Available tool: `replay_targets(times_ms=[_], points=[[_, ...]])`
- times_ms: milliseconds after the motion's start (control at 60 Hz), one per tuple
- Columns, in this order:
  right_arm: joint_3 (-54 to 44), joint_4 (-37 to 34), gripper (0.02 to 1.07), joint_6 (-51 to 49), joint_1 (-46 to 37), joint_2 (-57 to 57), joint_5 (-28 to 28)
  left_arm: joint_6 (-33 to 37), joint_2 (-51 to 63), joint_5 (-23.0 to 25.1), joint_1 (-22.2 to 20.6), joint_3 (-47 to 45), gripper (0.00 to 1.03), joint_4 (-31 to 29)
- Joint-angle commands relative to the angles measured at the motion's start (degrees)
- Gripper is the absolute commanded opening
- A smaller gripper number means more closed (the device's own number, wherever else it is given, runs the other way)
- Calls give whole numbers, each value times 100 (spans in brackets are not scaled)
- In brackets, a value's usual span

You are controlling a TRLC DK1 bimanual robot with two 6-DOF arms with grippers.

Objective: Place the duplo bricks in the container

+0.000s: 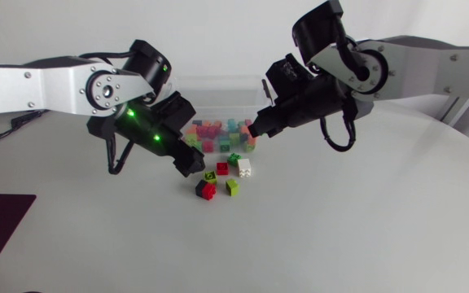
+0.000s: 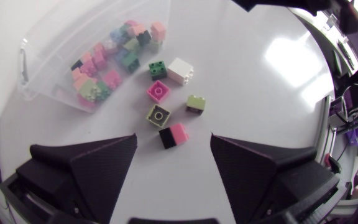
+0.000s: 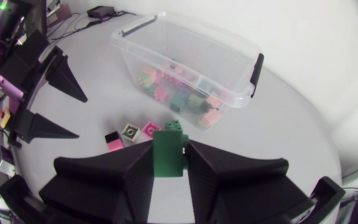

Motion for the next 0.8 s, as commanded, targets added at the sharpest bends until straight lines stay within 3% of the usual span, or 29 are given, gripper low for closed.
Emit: replay_targets(times_ms=[0,500,783], points=[[152,-3,32,132,-34,-58,-9,66,391,-51,-43,-61,82,-112],[565,-100,32,281,-17,-85,0,-1147,1815,-367,-342,678,82,-244],[794,-100,32,351,-34,-15,-9,-1367,2289,-666,-465,897,82,-182]])
